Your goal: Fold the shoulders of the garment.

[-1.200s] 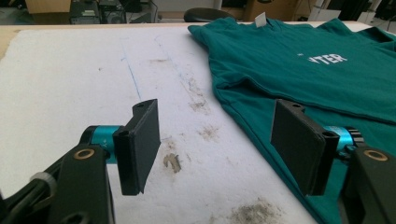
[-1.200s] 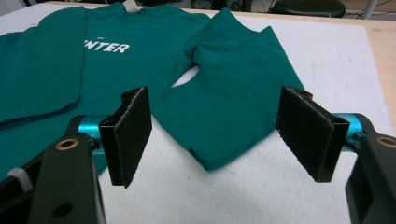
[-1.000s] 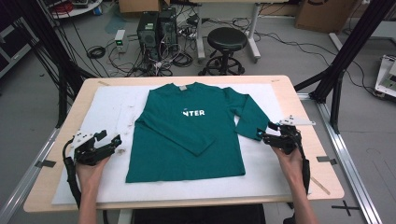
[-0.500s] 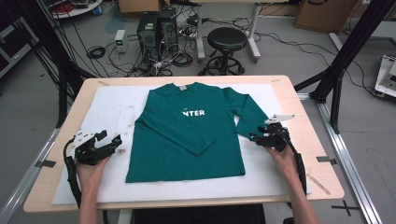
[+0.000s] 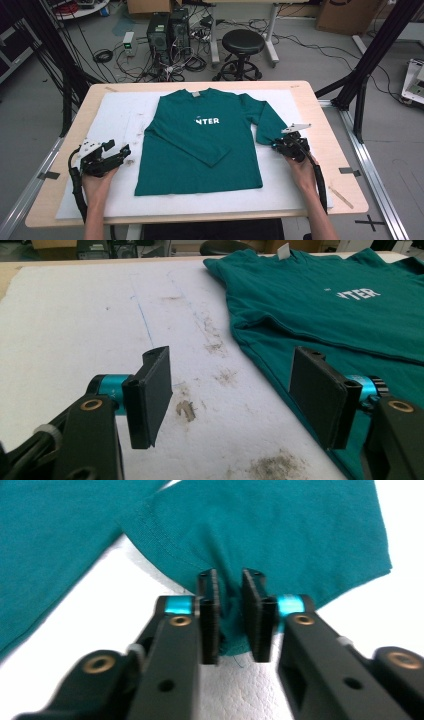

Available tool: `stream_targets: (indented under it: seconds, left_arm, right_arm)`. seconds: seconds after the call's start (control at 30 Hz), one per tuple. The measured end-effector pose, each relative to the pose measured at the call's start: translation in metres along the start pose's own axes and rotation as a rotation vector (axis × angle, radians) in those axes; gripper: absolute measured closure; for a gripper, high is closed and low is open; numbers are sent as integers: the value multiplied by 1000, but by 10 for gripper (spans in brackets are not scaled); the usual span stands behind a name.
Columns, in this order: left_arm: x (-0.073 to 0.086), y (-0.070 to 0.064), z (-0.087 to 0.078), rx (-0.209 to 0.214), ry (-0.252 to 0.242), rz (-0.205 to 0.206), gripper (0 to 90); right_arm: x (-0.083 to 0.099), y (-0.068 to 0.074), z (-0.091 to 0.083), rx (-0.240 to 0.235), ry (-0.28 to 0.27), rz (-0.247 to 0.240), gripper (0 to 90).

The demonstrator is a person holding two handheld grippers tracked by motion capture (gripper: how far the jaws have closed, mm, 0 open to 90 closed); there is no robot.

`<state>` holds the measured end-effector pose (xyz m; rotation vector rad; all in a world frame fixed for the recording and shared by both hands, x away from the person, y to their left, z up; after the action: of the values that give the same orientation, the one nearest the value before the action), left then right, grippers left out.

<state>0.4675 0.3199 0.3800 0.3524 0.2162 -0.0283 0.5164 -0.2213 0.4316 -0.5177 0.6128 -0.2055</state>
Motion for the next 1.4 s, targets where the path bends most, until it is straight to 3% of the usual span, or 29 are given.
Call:
stream_targets:
  seconds: [0.13,0.3,0.53,0.73,0.93,1.4]
  left_arm:
    - [0,0,0,1,0,-1,338]
    - [0,0,0,-1,1,1,338]
    - [0,0,0,-2,2,4,339]
    - [0,0,0,-2,4,1,339]
    - [0,0,1,-1,3,3,338]
    - [1,-1,1,-2,7,8,340]
  right_arm:
    - [-1,2,0,31,-5,-13,853]
    - [-19,12,-14,-11,-91,24,856]
    - [-42,28,-24,-69,-156,64,855]
    - [-70,57,-25,-140,-200,38,854]
    - [-89,90,-11,-203,-208,37,855]
    - [-99,153,18,-316,-175,-17,855]
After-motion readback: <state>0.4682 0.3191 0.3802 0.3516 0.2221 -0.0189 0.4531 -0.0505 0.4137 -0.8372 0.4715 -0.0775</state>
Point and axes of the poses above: each handheld gripper's, and its own axes: z roughly forward along the jaws, x roughly out of its underside, y roughly to its left, the point moved 9 cm from there along z, roughly forward along the jaws, and after that the axes turned 10 degrees about -y, right-handed, at the moved point
